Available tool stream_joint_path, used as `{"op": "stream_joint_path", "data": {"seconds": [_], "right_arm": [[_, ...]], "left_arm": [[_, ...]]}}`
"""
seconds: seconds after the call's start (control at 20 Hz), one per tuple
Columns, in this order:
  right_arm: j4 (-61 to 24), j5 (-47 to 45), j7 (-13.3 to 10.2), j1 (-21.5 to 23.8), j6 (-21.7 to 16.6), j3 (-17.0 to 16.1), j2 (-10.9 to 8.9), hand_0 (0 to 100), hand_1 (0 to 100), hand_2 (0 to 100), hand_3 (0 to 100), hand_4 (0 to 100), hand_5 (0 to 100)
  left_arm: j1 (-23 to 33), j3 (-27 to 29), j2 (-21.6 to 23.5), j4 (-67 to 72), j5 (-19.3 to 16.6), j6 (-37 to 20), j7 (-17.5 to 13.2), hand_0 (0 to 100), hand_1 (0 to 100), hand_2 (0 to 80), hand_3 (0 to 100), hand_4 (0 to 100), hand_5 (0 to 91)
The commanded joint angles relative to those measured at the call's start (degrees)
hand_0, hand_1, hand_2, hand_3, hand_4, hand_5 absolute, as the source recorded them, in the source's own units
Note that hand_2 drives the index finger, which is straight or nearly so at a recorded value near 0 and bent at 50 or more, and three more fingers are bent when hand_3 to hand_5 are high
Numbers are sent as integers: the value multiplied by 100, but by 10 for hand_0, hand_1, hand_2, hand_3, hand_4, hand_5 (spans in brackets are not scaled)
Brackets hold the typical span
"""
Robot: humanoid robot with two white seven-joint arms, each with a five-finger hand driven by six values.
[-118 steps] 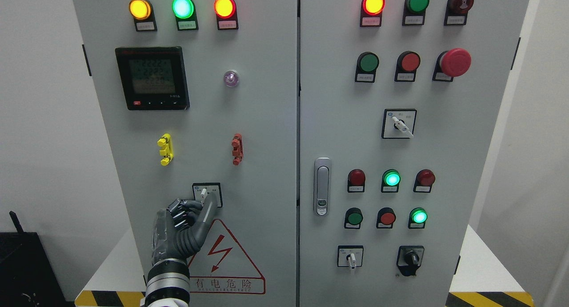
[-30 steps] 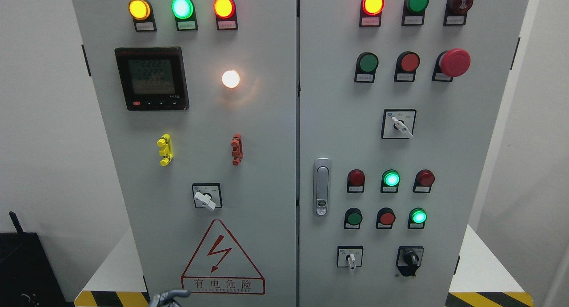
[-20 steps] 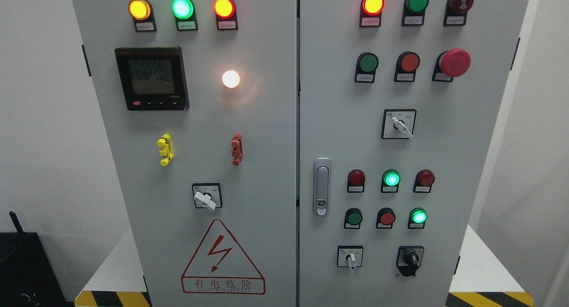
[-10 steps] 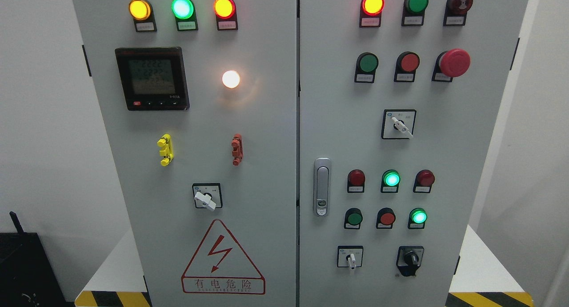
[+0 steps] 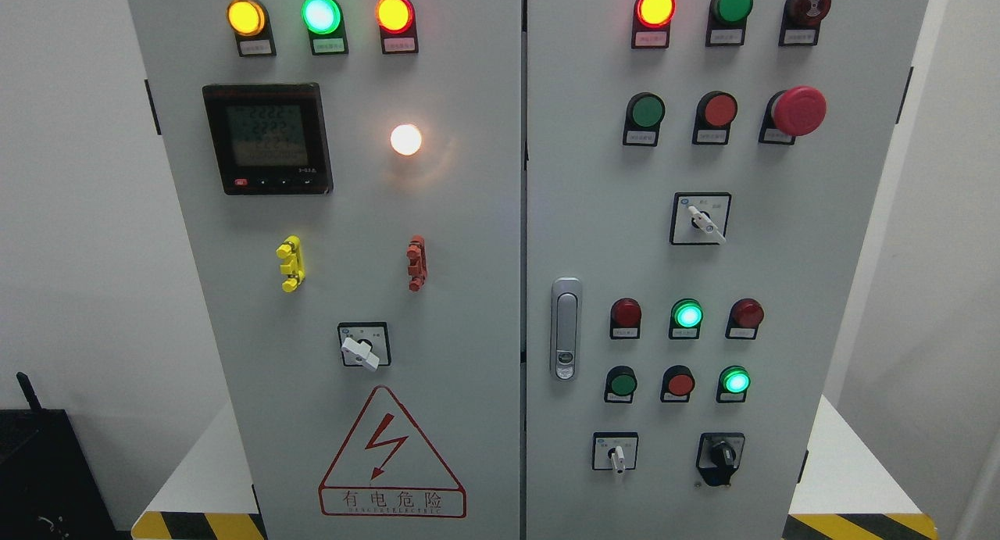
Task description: Turn on light switch 1
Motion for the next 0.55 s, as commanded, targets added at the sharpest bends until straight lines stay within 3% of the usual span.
{"op": "stream_joint_path", "data": {"seconds": [0.0,0.5], "right_arm": [[1,0,-3,1,-2,0,0,308,0,0,0,0,0],[1,0,-3,1,-2,0,0,307,0,0,0,0,0]], "left_arm": [[-53,-52,-122,779,25,18,22,102,0,0,0,0,0],[-220,-43,-113,717,165,-44,57,109,0,0,0,0,0]]}}
